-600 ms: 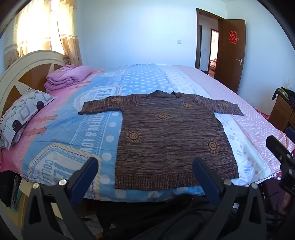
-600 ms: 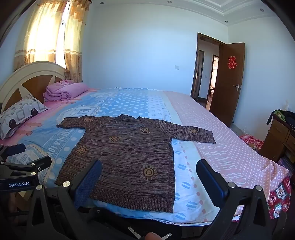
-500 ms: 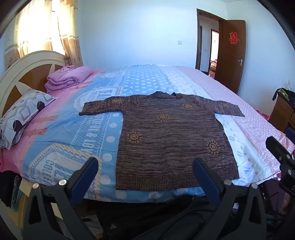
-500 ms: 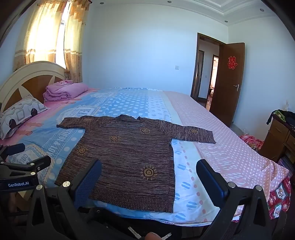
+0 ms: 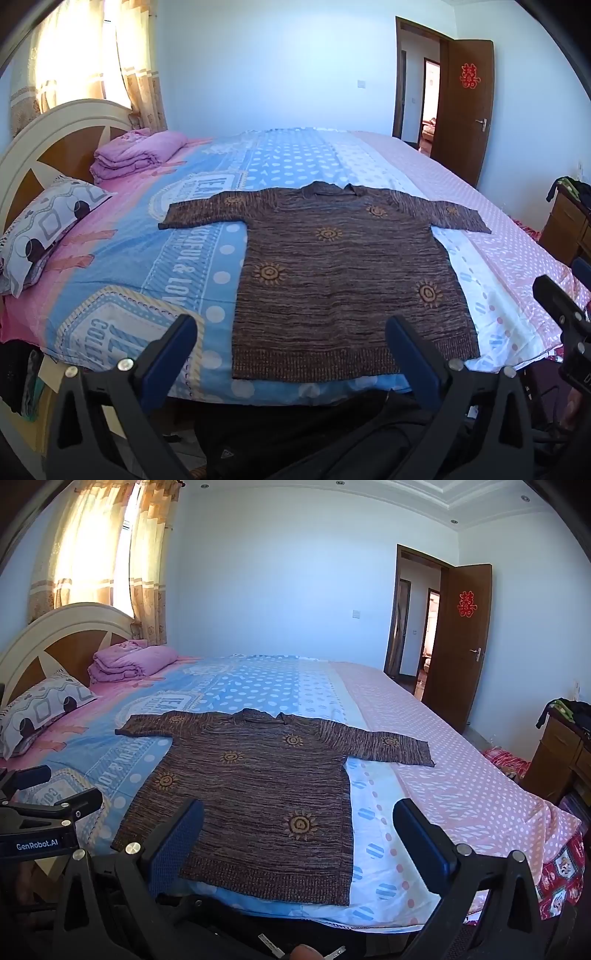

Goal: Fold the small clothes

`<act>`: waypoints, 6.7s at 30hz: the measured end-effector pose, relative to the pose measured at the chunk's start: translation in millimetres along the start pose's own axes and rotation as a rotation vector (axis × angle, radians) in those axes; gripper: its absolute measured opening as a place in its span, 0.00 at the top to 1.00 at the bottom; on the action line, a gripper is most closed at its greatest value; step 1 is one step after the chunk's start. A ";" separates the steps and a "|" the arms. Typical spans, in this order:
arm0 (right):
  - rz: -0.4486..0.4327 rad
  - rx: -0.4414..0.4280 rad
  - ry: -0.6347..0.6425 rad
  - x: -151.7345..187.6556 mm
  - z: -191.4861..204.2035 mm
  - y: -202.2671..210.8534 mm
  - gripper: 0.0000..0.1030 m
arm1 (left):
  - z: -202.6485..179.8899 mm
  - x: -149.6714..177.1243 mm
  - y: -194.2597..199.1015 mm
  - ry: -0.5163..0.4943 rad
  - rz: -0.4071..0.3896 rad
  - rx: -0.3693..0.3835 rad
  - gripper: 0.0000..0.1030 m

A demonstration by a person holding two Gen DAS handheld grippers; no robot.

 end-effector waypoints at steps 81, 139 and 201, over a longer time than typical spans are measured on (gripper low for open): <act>0.140 -0.077 -0.014 20.7 -2.3 -45.3 0.01 | -14.6 1.4 -39.5 -0.064 0.077 0.095 0.00; 0.340 0.263 -0.475 -24.1 -361.3 -391.5 0.49 | 14.4 -112.6 -375.9 -0.241 0.205 -0.166 0.00; 0.405 -0.469 -0.117 -110.1 125.6 -436.5 0.90 | 45.2 -112.3 -352.8 0.009 0.097 0.000 0.00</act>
Point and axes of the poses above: each gripper's, at about its wrist camera, not at the fingertips, and y roughly against the way its jaws point, z to its left, x to its underside, the point moved 8 cm from there along -y, roughly the way its jaws point, and after that the axes turned 8 degrees about -y, right-handed, at the moved point
